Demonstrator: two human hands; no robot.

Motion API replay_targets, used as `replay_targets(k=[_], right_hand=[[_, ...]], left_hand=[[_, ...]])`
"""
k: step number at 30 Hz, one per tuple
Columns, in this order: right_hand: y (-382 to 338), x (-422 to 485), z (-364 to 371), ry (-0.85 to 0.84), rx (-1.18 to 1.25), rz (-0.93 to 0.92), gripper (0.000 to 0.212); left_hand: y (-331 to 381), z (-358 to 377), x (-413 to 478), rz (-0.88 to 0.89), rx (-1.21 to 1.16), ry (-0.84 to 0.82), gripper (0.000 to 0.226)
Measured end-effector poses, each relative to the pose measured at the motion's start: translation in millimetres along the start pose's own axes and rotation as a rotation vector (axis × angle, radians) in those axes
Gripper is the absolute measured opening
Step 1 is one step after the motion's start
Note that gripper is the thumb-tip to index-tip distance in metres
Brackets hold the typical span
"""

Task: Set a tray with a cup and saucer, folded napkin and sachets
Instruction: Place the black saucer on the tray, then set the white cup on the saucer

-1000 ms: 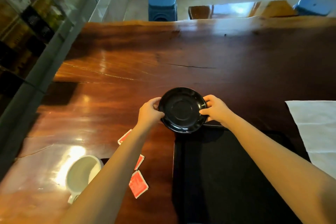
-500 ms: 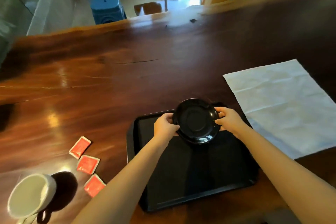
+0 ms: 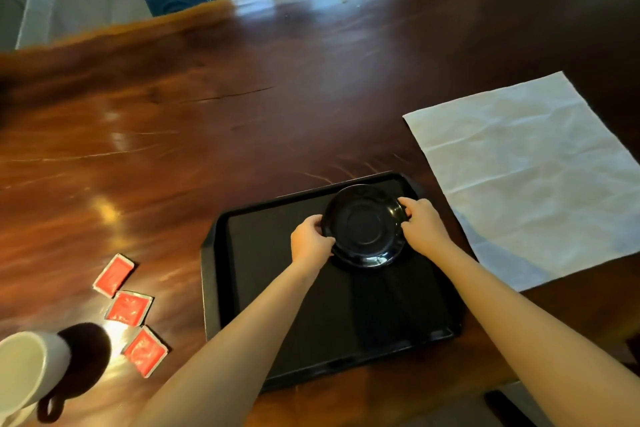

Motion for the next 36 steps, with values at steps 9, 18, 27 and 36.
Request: replay_targets(k=[9,18,27,36], right_hand=[[-3,4,-6,-0.011,-0.094,-0.037,0.049],[-23,3,-17,-0.041,-0.265,-0.039,0.053],[-154,-11,19,-0.297,-0.534,-0.364,0.053],[-284,-92,128,-0.606,-0.907,-0.587,0.058]], left_hand=[[5,8,0,0.091,0.180,-0.005,0.044],[10,-15,-6,0.038,0.294,-0.105,0.055],[7,-131,-29,0.067,0.469,-0.106,0.040],[-65,-275,-86,-0.074,0.555,-0.066,0.044]])
Point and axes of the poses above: each hand's wrist, its own x-axis towards the middle knuckle, its own z-axis out of the palm, y = z × x, the point moved 6 cm from there along x, towards the middle knuckle, and after that the axes turned 8 degrees about z, right-handed, at the moved point
